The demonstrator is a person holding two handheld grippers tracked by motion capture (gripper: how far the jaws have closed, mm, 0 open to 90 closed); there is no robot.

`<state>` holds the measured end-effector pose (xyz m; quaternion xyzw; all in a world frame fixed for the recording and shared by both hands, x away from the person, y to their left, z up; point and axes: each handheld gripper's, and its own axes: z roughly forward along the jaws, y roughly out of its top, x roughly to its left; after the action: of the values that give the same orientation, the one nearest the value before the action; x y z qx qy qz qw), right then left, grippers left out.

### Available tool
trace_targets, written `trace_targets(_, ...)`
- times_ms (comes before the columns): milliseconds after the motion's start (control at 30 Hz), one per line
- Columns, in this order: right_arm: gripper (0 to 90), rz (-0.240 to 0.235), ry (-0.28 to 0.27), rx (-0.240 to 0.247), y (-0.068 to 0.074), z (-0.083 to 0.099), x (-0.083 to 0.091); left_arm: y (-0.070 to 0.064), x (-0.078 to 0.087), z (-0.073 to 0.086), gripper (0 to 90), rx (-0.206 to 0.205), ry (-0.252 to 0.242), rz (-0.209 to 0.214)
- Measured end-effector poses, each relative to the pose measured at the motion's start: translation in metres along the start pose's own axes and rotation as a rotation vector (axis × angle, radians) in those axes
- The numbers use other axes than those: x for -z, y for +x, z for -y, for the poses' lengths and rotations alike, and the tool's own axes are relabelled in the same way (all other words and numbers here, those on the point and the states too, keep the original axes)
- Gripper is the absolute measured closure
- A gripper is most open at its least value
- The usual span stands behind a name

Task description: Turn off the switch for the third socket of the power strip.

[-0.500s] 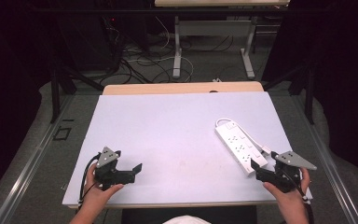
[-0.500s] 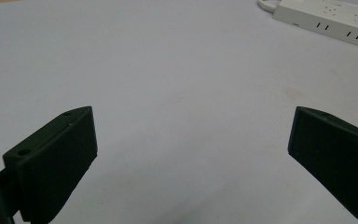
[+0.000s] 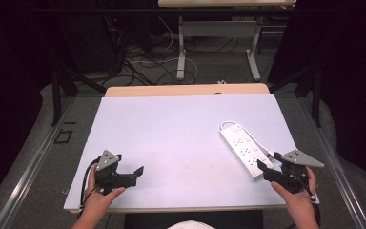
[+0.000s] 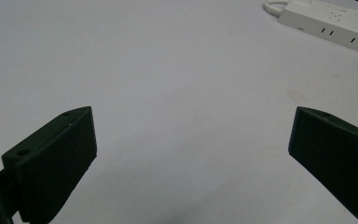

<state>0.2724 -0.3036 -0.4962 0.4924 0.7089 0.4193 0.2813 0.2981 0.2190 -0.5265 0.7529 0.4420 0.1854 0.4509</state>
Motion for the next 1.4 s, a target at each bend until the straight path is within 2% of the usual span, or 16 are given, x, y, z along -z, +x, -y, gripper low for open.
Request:
trace_targets(133,33.7,-0.027,0.021,0.000,0.000,-0.004,-0.002,0.002,0.002,0.000,0.8,-0.008,-0.002,-0.010)
trace_targets(267,34.5,-0.034,0.051,-0.027,-0.001,-0.007,-0.005,0.002,0.002,0.001,0.8,-0.004,0.002,-0.014)
trace_targets(400,34.6,-0.042,0.087,-0.027,-0.002,-0.012,-0.010,0.003,0.002,0.001,0.8,0.000,0.003,-0.014)
trace_targets(633,35.0,-0.036,0.095,-0.024,-0.003,-0.020,-0.013,0.002,0.000,0.001,0.9,0.006,0.004,-0.014)
trace_targets(700,35.5,-0.041,0.110,-0.021,-0.005,-0.023,-0.014,0.003,0.001,0.001,0.9,0.001,0.006,-0.015)
trace_targets(733,35.8,-0.032,0.127,-0.038,-0.006,-0.026,-0.015,0.003,0.001,0.001,0.9,0.002,0.008,-0.014)
trace_targets(900,36.2,-0.034,0.172,-0.054,-0.010,-0.034,-0.016,0.003,0.001,0.001,0.9,0.004,0.008,-0.012)
trace_targets(1033,36.5,-0.006,0.189,-0.015,-0.012,-0.039,-0.019,0.003,0.001,0.001,1.0,0.007,0.009,-0.013)
trace_targets(1333,36.5,-0.023,0.228,0.000,-0.015,-0.046,-0.031,0.004,0.000,0.001,1.0,0.021,0.005,-0.007)
trace_targets(1400,36.5,-0.027,0.238,-0.011,-0.016,-0.047,-0.036,0.004,0.000,0.001,1.0,0.023,0.006,-0.006)
